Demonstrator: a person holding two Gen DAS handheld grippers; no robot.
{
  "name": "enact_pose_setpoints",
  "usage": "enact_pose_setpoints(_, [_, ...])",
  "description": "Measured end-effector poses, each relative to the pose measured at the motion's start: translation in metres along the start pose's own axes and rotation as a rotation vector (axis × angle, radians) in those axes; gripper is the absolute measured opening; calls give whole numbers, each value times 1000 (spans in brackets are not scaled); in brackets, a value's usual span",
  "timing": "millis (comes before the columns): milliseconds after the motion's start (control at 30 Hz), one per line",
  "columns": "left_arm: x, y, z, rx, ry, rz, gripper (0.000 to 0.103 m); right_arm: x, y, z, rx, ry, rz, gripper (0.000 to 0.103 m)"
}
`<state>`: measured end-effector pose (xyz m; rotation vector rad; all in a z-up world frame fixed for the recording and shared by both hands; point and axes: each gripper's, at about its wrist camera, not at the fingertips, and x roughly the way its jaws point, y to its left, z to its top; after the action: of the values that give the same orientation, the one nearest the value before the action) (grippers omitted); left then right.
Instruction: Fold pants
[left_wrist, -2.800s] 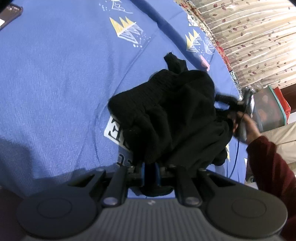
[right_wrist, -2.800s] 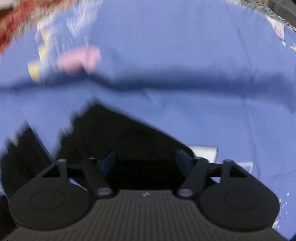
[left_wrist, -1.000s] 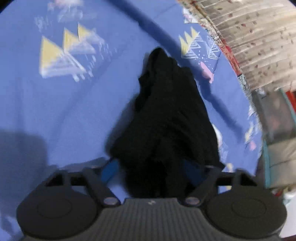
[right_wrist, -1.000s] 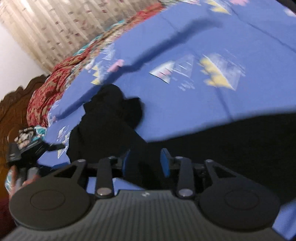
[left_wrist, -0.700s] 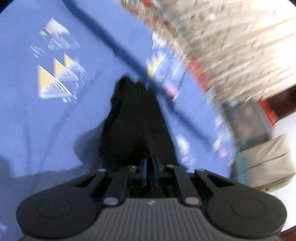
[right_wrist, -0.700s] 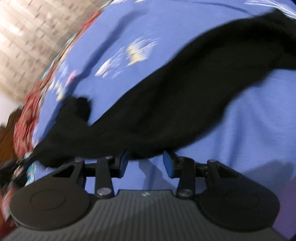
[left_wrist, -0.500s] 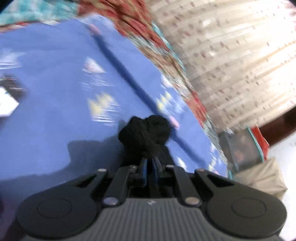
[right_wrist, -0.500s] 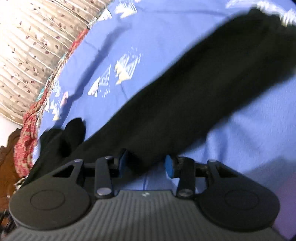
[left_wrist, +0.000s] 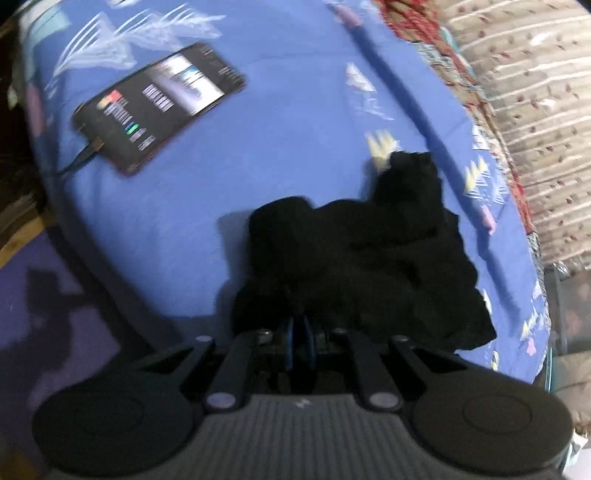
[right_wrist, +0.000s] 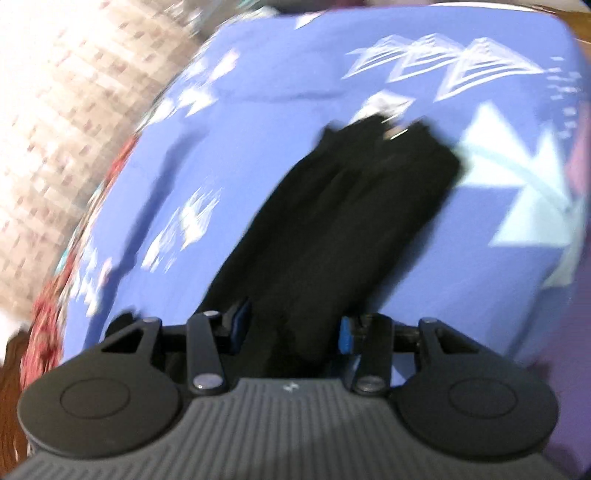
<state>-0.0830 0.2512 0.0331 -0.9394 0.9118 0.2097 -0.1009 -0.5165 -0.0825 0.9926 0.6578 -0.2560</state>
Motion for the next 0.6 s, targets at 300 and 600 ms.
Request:
enact_pose_setpoints(300, [-11,-46,28,83,-39,-63,6,3,-17,36,43,-68,-24,7])
enact_pose_setpoints(600, [-63,-217,126,267,-241,-284,6,9,109,190,9,-229,158,7])
